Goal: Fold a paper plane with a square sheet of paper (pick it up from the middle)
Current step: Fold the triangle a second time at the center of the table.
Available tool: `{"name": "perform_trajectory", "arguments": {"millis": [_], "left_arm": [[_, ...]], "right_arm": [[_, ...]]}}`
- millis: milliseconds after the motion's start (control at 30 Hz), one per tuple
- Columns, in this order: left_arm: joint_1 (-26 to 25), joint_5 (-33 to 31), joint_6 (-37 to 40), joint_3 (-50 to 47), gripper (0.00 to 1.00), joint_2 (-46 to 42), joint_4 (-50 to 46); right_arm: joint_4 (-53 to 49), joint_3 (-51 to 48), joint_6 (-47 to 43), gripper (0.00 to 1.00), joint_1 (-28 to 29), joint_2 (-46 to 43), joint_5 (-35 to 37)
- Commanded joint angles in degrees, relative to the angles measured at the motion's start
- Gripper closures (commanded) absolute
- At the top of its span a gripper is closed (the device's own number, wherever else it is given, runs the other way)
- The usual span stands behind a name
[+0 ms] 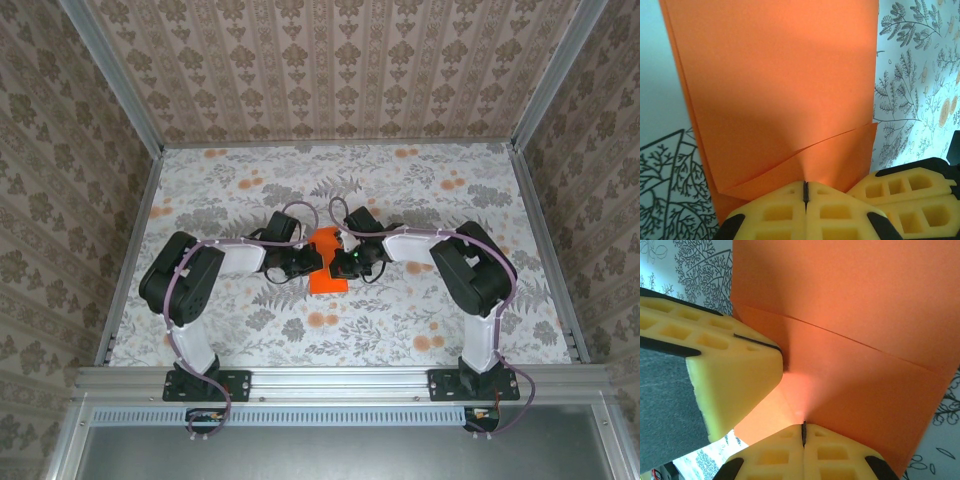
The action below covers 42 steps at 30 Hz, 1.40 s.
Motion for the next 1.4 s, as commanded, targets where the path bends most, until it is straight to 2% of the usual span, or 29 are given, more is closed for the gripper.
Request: {"name": "perform_trajectory", "arguments": {"millis": [0,333,533,600,667,833,900,1067,1233,1367], "left_arm": [[-0.2,-4.6,0.4,-0.2,1.00,2.8,-7.6],[0.2,-4.4,0.4,-0.6,1.00,2.9,-7.5],[0.0,-2.9,2.5,2.5,1.00,1.4,-8.0],[-0.1,-2.4,2.9,4.1,0.92,0.2,-8.3],[-0.1,-2.1,2.6,5.3,0.78,-1.6,-8.2],[0.4,-6.0,0.3,6.6,0.41,-7.0,-11.2],[0.8,-7.7,-0.3,5.7,0.32,-8.9,-11.8],[1.7,-10.1,-0.9,2.1,0.17,-12.8,-11.5],[1.8,-11.2,-0.7,-1.4,0.00,-16.1,-10.0],[1.8,-10.4,-0.7,-2.8,0.00,-16.7,-8.5]], "right_arm": [[-2.2,-2.4,-1.3,0.97,0.0,-0.4,-0.1],[-2.3,-17.2,-4.2,0.97,-2.6,-10.7,-2.3],[-0.9,-19.0,-2.3,0.97,-4.2,-18.1,-2.0],[0.8,-17.8,-0.6,0.95,-4.4,-20.1,-0.6],[2.9,-16.7,1.4,0.89,-4.9,-20.7,0.5],[7.4,-12.8,4.2,0.66,-6.1,-16.8,1.5],[8.9,-11.4,4.3,0.57,-6.3,-14.7,1.4],[11.3,-7.0,3.5,0.52,-6.6,-8.6,-2.2],[11.7,-3.9,1.5,0.52,-6.8,-4.3,-5.1],[12.3,-2.6,0.7,0.57,-6.8,-1.7,-8.5]]}}
